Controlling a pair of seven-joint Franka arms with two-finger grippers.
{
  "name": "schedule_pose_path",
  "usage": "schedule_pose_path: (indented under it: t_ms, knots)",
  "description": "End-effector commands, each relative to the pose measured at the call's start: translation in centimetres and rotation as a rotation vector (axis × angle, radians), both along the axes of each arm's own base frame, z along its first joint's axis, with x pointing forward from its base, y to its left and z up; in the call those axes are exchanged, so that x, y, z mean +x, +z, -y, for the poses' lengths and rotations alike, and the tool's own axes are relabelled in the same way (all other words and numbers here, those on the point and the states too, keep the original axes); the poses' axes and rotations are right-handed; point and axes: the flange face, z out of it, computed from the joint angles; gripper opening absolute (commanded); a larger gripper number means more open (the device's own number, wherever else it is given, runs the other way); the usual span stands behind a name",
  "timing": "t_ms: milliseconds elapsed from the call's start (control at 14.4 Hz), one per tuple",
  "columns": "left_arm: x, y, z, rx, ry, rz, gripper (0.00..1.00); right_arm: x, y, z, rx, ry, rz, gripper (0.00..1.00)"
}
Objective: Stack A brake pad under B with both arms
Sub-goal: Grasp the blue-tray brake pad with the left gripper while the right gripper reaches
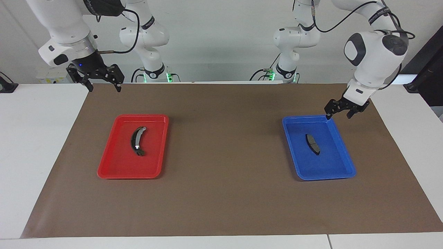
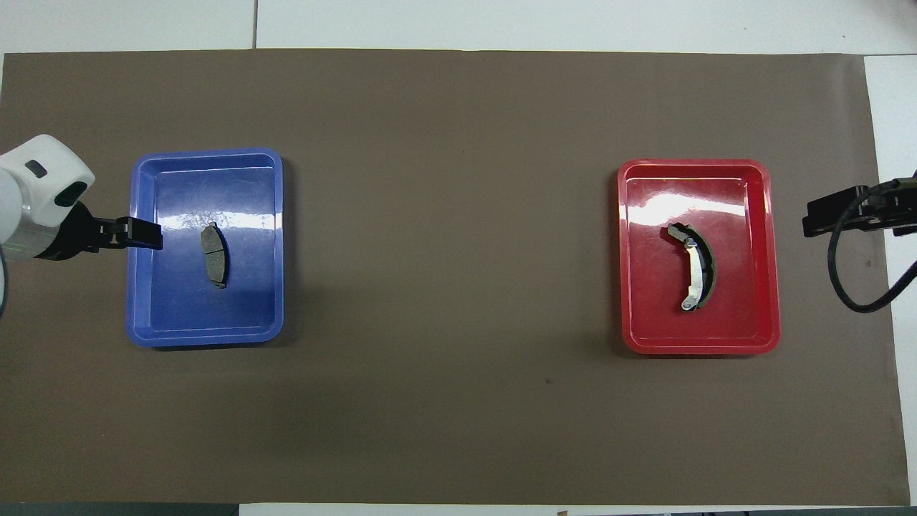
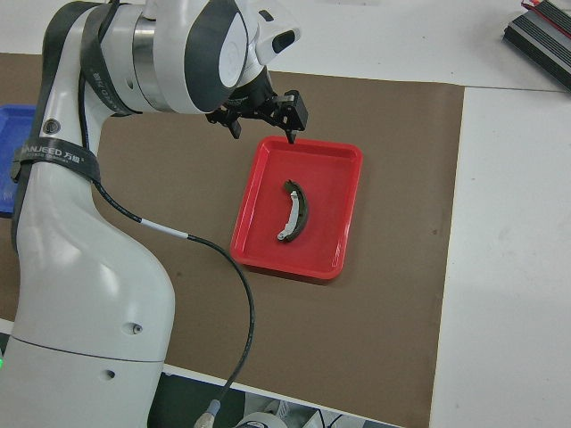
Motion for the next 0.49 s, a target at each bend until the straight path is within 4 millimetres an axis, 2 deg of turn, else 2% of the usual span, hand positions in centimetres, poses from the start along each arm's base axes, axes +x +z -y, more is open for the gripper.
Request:
schedule_pose_path:
  t_ms: [0, 139, 278, 417]
  knots:
    - [-1.6, -5.7, 1.3, -0.003, -0.031, 0.061, 0.95, -0.5, -1.1, 0.3, -0.005, 0.002, -0.001, 1.00]
    - [-1.4, -10.5, 3.1, -0.001, -0.056, 0.060, 0.95, -0.3, -3.4, -0.1, 0.002, 0.017, 0.069, 1.00]
    - [-1.0, -13.3, 2.7, 0.002, -0.042, 0.041, 0.93, 0.3, -6.7, -0.4, 0.013, 0.018, 0.068, 1.00]
    - [-0.5, -15.8, 2.5, 0.004, -0.035, 0.051, 0.90, 1.6, -11.3, -0.6, 0.014, 0.026, 0.044, 1.00]
